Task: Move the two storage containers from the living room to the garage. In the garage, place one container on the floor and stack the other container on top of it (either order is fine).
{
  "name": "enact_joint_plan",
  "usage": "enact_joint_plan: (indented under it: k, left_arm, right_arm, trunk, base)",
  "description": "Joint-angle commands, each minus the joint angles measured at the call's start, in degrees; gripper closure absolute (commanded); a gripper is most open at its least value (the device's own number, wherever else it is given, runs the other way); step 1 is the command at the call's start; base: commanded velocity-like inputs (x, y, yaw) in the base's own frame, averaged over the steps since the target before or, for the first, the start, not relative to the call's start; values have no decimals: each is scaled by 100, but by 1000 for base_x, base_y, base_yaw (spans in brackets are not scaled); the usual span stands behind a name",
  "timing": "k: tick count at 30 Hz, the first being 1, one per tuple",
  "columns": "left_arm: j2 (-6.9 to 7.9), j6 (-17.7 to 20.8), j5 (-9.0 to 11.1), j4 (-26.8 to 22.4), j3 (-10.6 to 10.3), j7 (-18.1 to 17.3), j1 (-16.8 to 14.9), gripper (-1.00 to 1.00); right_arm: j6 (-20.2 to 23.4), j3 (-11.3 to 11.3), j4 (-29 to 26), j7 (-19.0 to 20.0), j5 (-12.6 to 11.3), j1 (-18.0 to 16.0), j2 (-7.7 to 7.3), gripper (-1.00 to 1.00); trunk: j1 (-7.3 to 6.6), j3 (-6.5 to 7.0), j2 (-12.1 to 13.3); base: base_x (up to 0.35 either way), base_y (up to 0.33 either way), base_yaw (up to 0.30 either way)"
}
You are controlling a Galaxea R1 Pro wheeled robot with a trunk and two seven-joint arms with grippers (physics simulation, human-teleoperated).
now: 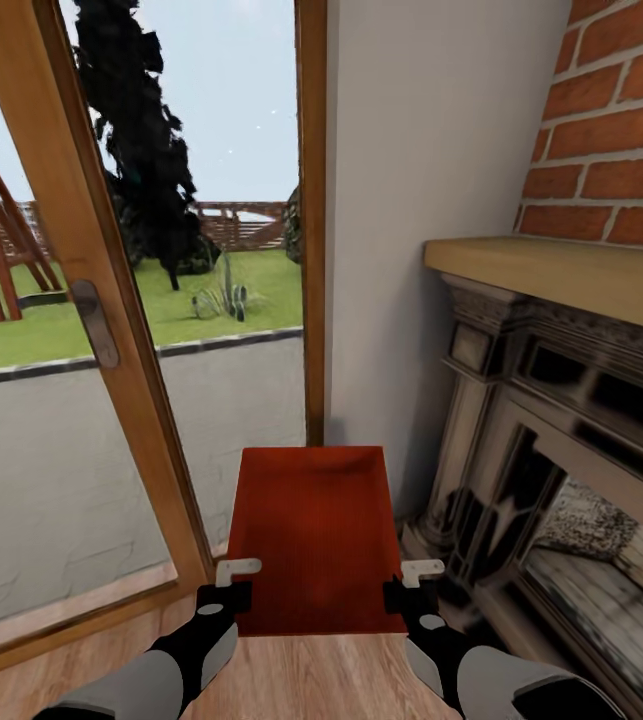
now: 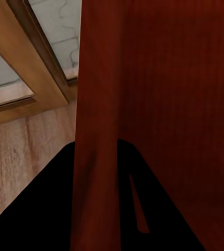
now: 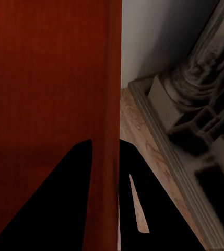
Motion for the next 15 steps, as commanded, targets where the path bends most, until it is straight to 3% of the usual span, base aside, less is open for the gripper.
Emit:
enact_joint_plan:
  k: [1,5,11,12,15]
  left_arm:
    - [1,-3,26,-11,-15,39,-9,100]
    - [1,-3,176,-12,-135,39,-9,100]
    - [1,-3,258,-16,-261,40,-9,100]
    - [1,-3,241,-13,130,39,-9,100]
    - [1,-3,242,-15,129,39,-9,100]
  right_arm:
    - [-36,82,25,-31,-83,-5,-18,100]
    - [-36,-122,25,-31,133,-5,-19,100]
    - [-39,-619,25,-31,641,-5,-26,100]
    - [-44,129,25,-31,-321,-5,-27,100]
    - [-45,129,25,-31,-321,-5,-27,100]
  trunk:
    - [-1,-7,-5]
    - [-1,-7,-5]
    - [-1,-7,-5]
    - [-1,-7,-5]
    - [-1,-7,-5]
  base:
    - [-224,0,0]
    - [-320,0,0]
    - [-338,0,0]
    - [-340,0,0]
    - [-340,0,0]
